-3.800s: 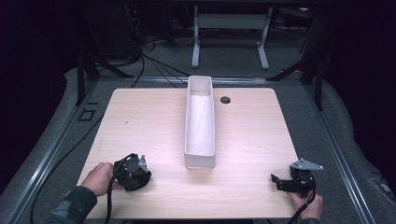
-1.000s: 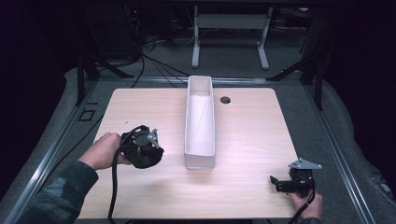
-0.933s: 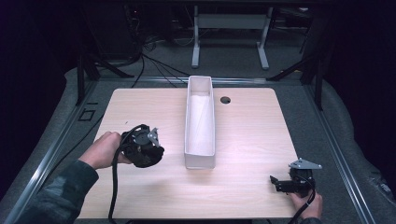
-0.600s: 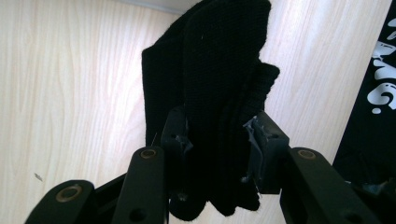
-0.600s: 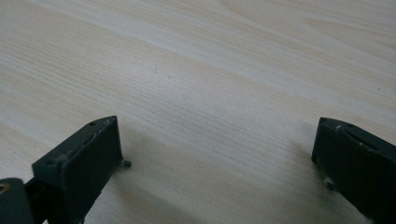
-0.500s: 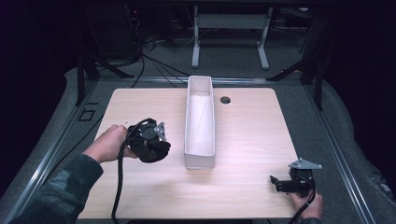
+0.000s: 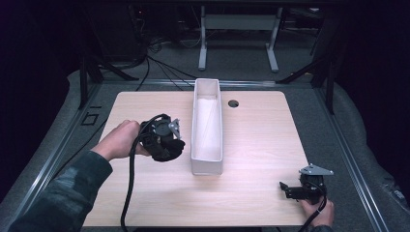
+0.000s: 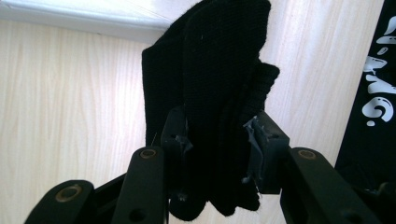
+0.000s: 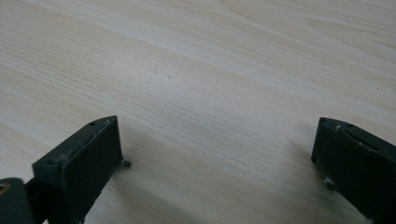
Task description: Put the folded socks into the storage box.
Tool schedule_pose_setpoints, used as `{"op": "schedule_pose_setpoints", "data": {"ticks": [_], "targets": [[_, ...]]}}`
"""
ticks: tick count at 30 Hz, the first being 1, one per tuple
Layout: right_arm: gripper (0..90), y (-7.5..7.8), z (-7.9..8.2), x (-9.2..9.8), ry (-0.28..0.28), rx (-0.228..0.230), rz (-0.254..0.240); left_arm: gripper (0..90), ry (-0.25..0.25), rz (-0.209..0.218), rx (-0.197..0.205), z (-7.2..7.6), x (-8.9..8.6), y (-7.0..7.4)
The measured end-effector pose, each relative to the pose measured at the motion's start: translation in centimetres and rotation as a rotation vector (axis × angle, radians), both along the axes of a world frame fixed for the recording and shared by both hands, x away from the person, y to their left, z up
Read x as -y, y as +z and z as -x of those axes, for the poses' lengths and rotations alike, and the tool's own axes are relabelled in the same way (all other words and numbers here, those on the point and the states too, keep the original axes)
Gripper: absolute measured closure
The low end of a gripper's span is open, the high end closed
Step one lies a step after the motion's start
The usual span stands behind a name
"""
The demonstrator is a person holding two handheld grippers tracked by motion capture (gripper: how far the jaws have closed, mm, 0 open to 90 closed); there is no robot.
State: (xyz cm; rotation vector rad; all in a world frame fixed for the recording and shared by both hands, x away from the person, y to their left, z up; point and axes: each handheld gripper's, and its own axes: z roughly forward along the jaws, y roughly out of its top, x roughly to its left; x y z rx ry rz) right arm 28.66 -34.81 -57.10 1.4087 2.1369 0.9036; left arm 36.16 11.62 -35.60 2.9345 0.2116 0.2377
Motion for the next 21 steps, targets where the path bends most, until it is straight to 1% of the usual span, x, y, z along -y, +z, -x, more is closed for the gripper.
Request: {"op": "schedule_pose_setpoints", "data": {"ticks": [4, 7, 9, 21], "targets": [[1.2, 0.0, 0.0, 0.0, -0.001, 0.0, -0.001, 63.8, -0.019, -0.005, 0.011, -0.4, 0.9, 0.7], [1.3, 0.0, 0.0, 0.0, -0.001, -0.001, -0.003, 63.8, -0.027, 0.004, 0.02, -0.6, 1.7, 1.1], [1.4, 0.0, 0.0, 0.0, -0.002, -0.001, -0.003, 63.8, -0.034, -0.004, 0.025, -0.8, 2.1, 1.3], [1.7, 0.0, 0.0, 0.0, -0.006, 0.001, 0.001, 63.8, -0.078, -0.017, 0.018, -1.5, 4.4, 1.9]]}}
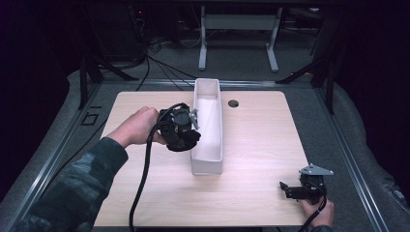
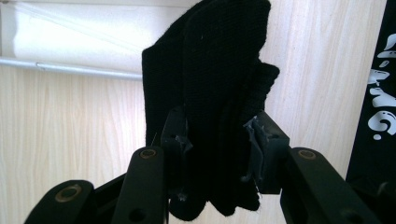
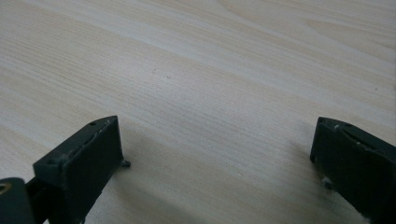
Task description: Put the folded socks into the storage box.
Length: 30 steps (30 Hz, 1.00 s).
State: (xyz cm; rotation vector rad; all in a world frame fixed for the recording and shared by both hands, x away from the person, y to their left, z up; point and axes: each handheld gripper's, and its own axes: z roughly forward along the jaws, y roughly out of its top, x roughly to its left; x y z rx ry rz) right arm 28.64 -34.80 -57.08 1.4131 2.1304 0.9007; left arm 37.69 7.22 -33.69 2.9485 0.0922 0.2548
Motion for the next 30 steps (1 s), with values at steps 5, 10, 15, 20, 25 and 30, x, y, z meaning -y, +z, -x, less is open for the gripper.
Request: {"op": "schedule_pose_setpoints", "data": {"ticks": [5, 10, 15, 20, 25, 30], "targets": [[1.8, 0.0, 0.0, 0.0, -0.001, 0.001, 0.0, 63.8, -0.018, 0.0, 0.007, -0.3, 0.7, 0.3], [2.0, 0.0, 0.0, 0.0, -0.003, 0.0, 0.003, 63.8, -0.04, 0.015, 0.007, -0.5, 1.3, 0.6], [2.0, 0.0, 0.0, 0.0, -0.003, 0.0, 0.003, 63.9, -0.066, 0.005, 0.0, -0.9, 1.9, 0.4], [2.1, 0.0, 0.0, 0.0, -0.004, 0.001, 0.003, 64.0, -0.079, 0.011, -0.026, -1.6, 2.3, 0.4], [2.3, 0.0, 0.0, 0.0, -0.002, 0.001, 0.001, 64.0, -0.092, 0.012, -0.033, -2.0, 2.7, 0.7], [2.3, 0.0, 0.0, 0.0, -0.005, 0.002, 0.004, 64.0, -0.106, 0.006, -0.046, -2.2, 3.2, 0.4]]}}
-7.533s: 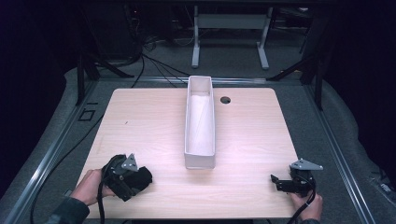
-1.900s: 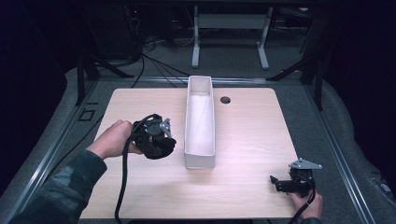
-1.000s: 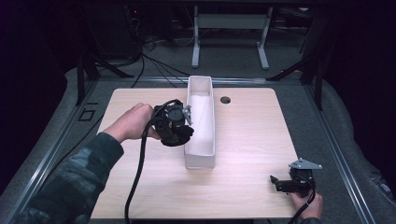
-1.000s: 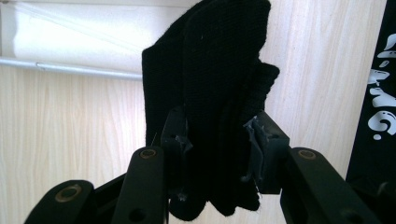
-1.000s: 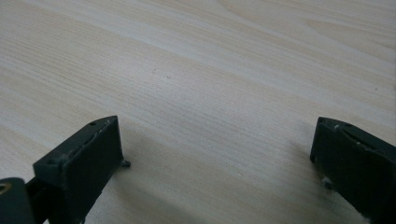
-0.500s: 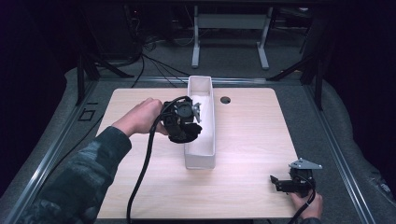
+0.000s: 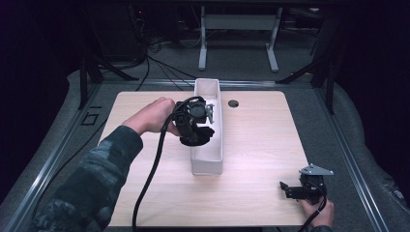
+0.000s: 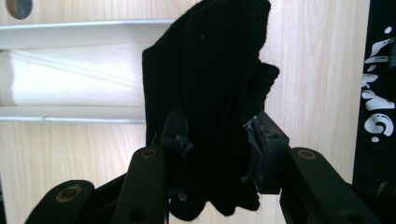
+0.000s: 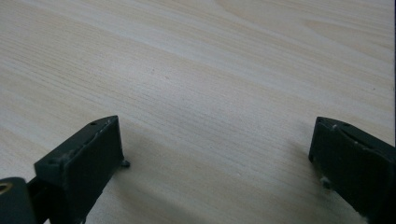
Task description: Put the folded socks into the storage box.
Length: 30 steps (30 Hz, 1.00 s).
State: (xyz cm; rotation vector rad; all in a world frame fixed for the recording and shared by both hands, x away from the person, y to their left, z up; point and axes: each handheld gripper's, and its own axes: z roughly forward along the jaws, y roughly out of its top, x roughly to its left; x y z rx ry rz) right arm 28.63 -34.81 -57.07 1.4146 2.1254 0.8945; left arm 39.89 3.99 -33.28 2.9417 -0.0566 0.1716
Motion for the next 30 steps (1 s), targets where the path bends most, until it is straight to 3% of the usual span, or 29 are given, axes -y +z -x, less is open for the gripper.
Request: {"op": "schedule_pose_setpoints", "data": {"ticks": [7, 18, 30], "targets": [[2.7, 0.0, 0.0, 0.0, 0.003, 0.001, -0.005, 63.9, -0.001, 0.016, -0.019, -0.7, 0.9, -0.9], [3.0, 0.0, 0.0, 0.0, 0.003, 0.002, -0.004, 63.9, -0.026, -0.012, -0.015, -0.8, 2.3, -2.2], [3.3, 0.0, 0.0, 0.1, 0.001, 0.002, -0.005, 63.8, -0.018, -0.016, -0.03, -1.3, 2.5, -4.3]]}}
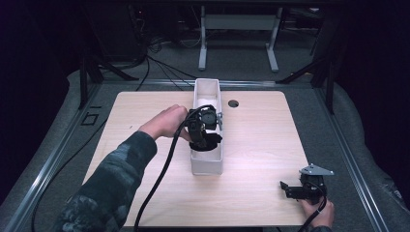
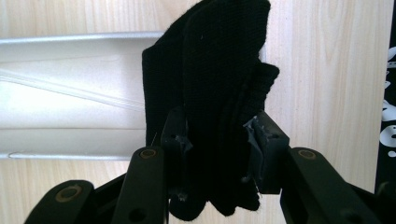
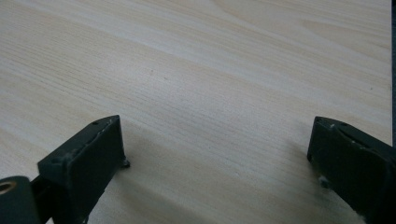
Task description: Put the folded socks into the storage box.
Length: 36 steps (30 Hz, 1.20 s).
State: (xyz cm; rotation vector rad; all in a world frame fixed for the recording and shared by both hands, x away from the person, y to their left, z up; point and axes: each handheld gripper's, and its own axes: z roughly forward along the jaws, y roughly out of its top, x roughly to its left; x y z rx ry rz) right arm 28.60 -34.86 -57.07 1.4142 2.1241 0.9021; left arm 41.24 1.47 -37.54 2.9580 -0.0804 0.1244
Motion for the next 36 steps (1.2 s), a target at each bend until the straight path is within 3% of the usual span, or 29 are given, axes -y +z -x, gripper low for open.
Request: {"op": "schedule_pose_setpoints", "data": {"ticks": [36], "targets": [[3.5, 0.0, 0.0, 0.0, -0.004, 0.002, 0.001, 62.9, -0.006, -0.028, -0.042, -0.4, 1.2, -3.3]]}}
